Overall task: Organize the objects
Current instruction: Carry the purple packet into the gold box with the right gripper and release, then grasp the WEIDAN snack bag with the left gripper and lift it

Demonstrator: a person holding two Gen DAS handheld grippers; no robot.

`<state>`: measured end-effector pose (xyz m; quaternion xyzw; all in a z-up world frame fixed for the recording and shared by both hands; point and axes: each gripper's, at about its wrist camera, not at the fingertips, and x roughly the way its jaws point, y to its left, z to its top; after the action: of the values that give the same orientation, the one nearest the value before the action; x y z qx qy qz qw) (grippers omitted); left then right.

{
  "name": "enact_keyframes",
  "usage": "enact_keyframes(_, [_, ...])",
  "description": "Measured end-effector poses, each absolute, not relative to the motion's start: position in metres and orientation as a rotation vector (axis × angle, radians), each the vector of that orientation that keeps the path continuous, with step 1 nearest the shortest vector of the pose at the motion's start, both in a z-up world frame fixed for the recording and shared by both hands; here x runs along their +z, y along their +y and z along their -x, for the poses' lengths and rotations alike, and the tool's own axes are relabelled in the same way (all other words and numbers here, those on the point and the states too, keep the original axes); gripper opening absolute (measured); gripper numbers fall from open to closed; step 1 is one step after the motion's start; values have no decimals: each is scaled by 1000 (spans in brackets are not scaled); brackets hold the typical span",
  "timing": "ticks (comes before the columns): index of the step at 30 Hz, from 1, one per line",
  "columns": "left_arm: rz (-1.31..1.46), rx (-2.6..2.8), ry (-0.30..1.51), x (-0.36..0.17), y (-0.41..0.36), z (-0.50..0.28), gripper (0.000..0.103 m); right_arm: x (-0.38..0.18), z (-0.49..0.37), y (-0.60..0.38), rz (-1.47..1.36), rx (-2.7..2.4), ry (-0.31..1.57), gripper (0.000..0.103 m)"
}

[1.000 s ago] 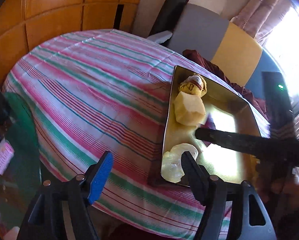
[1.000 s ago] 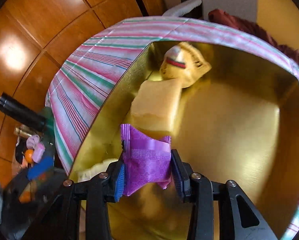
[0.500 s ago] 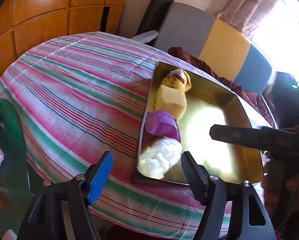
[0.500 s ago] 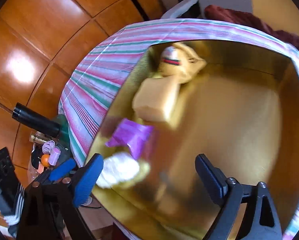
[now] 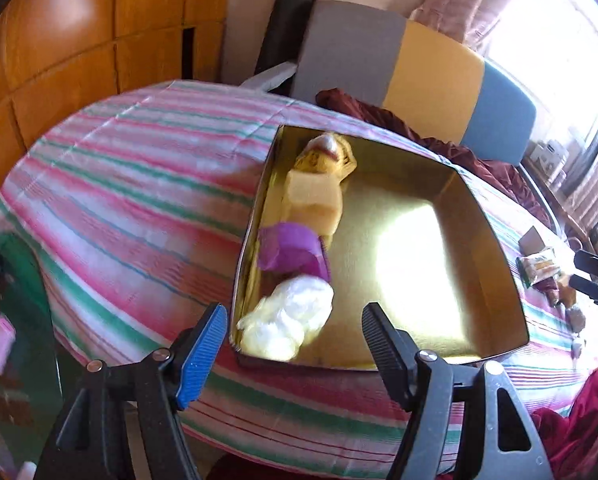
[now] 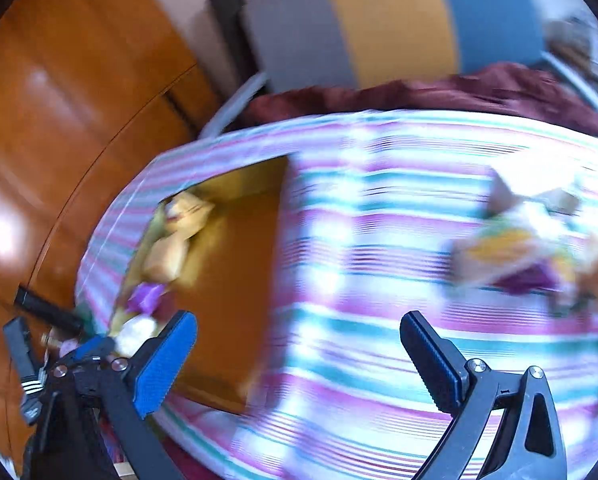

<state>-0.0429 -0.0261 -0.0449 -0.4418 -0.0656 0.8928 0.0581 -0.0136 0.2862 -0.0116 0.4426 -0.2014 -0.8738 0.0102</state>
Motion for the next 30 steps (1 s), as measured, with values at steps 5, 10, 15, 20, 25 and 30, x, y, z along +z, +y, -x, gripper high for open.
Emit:
enact_keyframes(5, [1312,2680,-183,-33,-16,40,71,-6,-20,384,-1450,-2917,-768,102])
enact_keyframes(10, [1220,2598,-141,-13,17,36,71,-7,-54,483,-1416,-3080,-1122,103])
enact_keyframes(15, [1141,2447,42,3,89,38,72,-29,-80,531,-1289,-3110,-1431,103])
enact_keyframes(20, [1037,2302,227,12,178,40,83,-40,-93,546,-1190,-3021,-1635,103])
enact_keyframes(25, [997,2136,399,2,266,55,87,-40,-87,541,-1183,-2971,-1626,103])
enact_keyframes(30, [1030,2006,435,-15,322,82,103,-43,-86,539,-1162,-2932,-1627,103])
